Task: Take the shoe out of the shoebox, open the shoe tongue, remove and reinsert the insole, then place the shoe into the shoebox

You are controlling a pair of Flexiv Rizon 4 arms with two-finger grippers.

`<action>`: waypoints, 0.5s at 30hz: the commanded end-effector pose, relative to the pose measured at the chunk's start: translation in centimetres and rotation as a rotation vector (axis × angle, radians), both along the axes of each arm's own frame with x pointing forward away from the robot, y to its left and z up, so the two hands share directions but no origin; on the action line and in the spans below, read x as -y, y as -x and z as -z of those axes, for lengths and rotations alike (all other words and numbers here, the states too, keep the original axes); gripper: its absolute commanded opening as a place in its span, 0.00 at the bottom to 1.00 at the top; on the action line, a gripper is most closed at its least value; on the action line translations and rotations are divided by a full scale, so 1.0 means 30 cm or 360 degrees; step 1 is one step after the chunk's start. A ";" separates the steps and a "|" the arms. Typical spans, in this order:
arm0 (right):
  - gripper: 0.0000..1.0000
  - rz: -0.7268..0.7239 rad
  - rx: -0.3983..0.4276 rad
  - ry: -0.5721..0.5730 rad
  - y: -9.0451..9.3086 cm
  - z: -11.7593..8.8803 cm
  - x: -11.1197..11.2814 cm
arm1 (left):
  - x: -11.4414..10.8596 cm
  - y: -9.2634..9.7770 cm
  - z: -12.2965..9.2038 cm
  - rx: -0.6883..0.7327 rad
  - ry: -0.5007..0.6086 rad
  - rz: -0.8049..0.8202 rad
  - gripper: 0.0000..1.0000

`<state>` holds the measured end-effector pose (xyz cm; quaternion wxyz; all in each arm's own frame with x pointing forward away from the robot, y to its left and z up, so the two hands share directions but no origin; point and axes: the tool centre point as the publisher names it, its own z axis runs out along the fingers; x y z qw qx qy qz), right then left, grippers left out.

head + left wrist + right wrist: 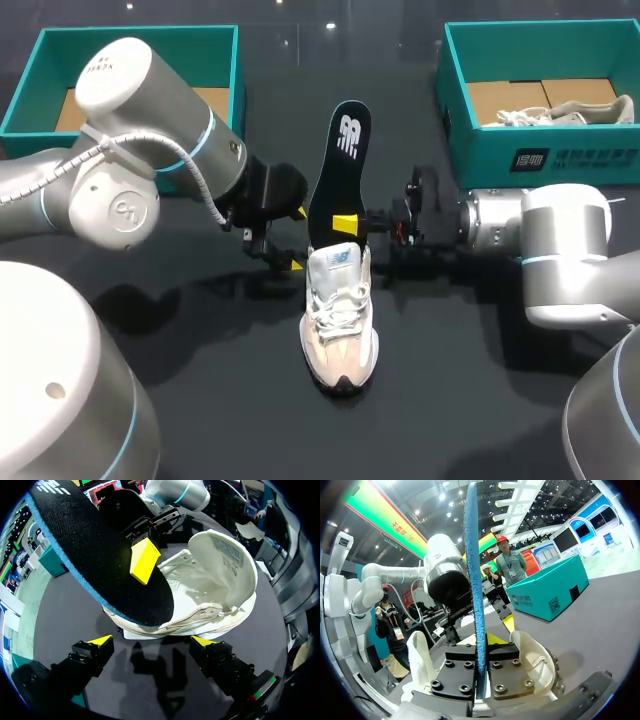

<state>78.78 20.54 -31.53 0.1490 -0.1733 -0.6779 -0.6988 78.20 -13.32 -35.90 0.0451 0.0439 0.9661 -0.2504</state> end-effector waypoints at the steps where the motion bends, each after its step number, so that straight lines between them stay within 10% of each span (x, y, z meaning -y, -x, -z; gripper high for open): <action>1: 0.00 -0.0009 -0.0018 0.0015 0.012 0.014 -0.005 | 0.000 0.001 -0.002 0.0000 -0.0005 0.0000 1.00; 15: 0.00 -0.0023 -0.0051 0.0022 0.016 0.023 -0.003 | 0.000 0.001 -0.002 0.0000 -0.0005 0.0000 1.00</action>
